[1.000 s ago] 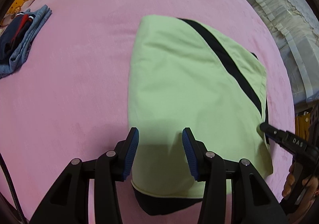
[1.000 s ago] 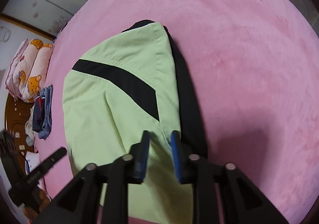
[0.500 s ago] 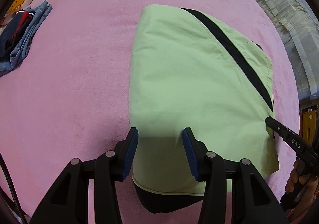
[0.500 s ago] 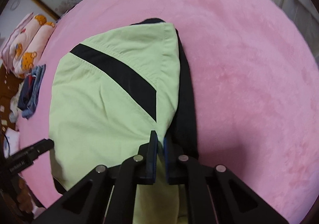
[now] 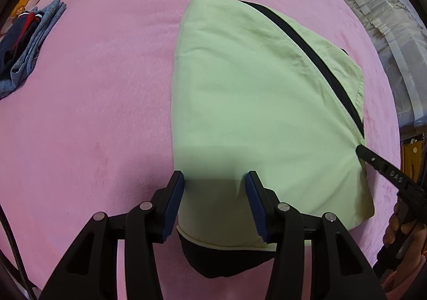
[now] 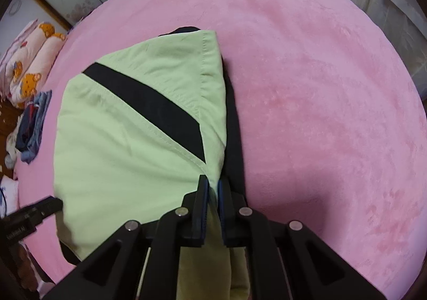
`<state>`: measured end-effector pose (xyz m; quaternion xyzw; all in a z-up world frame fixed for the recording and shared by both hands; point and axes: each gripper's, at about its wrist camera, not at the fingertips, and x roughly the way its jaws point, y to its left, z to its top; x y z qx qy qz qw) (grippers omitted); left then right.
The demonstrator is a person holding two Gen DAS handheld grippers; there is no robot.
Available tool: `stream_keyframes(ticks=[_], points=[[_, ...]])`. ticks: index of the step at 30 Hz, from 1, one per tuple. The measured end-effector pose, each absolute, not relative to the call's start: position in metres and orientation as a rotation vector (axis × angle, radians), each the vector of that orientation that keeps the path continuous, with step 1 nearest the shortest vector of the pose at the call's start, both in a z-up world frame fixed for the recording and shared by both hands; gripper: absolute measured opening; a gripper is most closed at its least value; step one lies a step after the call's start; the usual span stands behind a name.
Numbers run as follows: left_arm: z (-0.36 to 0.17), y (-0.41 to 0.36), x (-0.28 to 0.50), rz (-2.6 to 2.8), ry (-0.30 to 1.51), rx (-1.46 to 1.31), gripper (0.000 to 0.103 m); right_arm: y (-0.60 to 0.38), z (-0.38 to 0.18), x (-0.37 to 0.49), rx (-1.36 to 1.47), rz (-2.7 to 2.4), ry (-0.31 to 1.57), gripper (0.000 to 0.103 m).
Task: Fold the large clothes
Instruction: 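Lay the folded green bundle down and open both tools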
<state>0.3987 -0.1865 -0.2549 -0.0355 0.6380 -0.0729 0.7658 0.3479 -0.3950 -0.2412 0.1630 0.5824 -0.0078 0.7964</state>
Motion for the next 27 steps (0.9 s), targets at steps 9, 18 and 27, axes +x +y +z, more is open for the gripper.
stream_keyframes(ticks=[9, 18, 27], points=[[-0.254, -0.180, 0.387, -0.072, 1.365, -0.049, 0.063, -0.407, -0.221, 0.332, 0.399, 0.002, 1.178, 0.027], [-0.254, -0.154, 0.376, -0.039, 1.396, -0.157, 0.079, -0.428, -0.228, 0.321, 0.488, -0.004, 1.250, 0.047], [-0.271, -0.141, 0.357, -0.092, 1.484, -0.244, 0.086, -0.430, -0.242, 0.305, 0.638, 0.059, 1.316, 0.064]])
